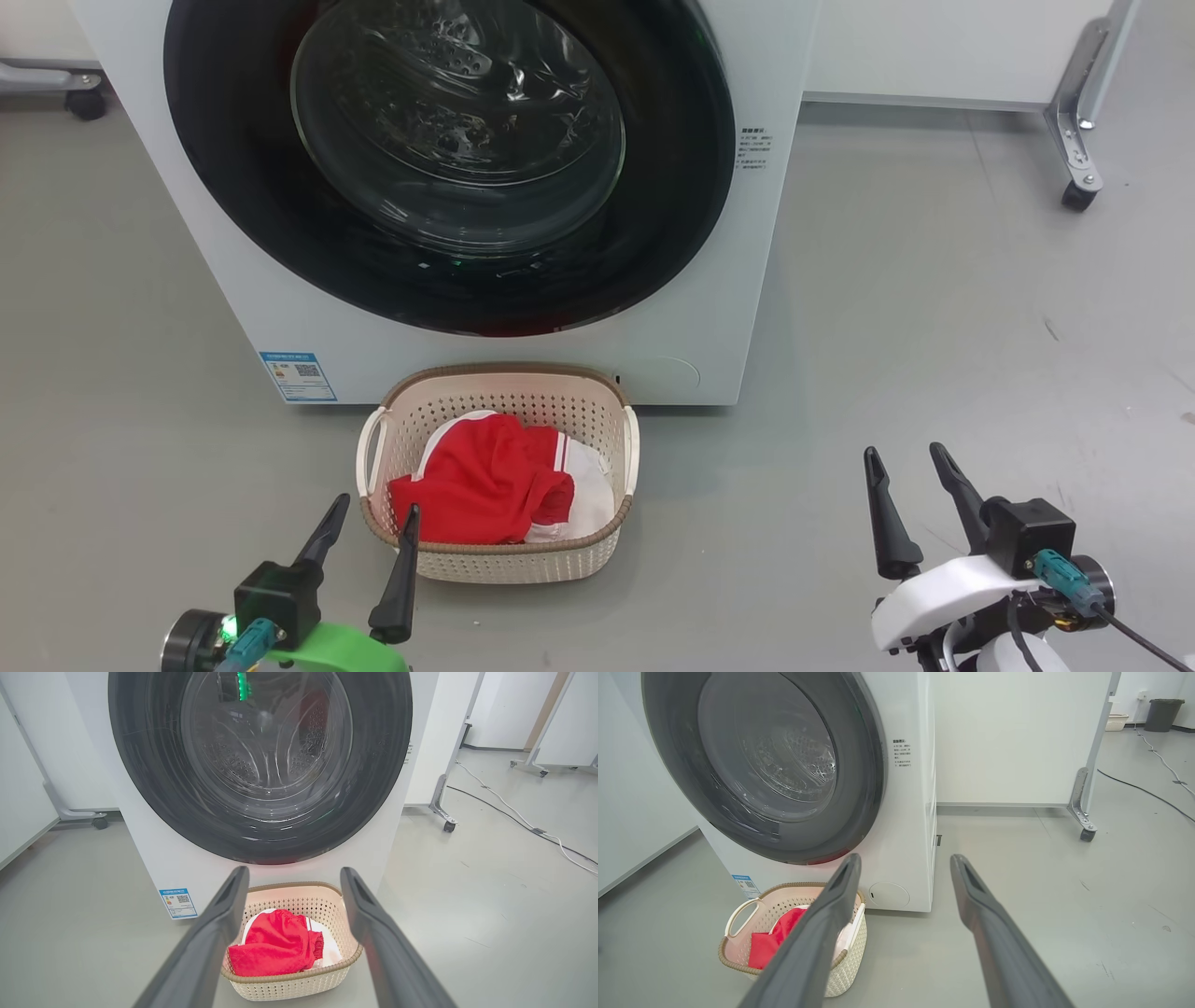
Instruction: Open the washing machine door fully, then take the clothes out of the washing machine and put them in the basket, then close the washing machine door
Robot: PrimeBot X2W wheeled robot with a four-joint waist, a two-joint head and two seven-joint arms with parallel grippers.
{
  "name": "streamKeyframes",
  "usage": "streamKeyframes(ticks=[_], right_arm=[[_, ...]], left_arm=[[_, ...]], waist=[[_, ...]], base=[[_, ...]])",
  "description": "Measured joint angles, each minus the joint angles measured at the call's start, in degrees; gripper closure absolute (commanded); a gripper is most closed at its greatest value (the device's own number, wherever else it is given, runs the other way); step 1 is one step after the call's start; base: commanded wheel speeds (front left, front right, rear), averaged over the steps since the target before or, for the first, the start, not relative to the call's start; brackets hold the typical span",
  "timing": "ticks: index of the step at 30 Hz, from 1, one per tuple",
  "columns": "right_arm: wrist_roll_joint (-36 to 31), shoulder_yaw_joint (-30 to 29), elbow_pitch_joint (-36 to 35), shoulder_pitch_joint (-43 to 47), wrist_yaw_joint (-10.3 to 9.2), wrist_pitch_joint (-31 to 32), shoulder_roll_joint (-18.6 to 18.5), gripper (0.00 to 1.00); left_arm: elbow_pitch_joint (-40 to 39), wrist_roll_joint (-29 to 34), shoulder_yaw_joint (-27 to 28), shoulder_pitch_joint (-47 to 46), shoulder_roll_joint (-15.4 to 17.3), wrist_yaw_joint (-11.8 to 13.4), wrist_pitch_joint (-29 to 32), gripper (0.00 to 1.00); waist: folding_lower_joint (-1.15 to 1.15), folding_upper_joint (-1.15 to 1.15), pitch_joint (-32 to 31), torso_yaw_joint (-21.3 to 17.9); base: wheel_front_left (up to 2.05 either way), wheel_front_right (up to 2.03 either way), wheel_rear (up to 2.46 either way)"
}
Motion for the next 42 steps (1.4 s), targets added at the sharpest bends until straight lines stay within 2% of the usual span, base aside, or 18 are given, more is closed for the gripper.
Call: streamKeyframes(ticks=[13,42], right_arm=[[0.51,0.86,-2.82,2.38,-1.4,0.0,0.04,0.0],[0.54,1.64,-5.28,4.43,-2.42,0.0,0.07,0.0]], left_arm=[[-1.49,-0.01,0.07,1.09,0.04,0.58,0.58,0.0],[-3.67,0.0,-0.22,1.8,0.21,1.79,2.26,0.0]], waist=[[0.0,0.0,-0.44,-0.41],[0.0,0.0,-0.53,-0.58]], base=[[0.0,0.0,0.0],[0.0,0.0,0.0]])
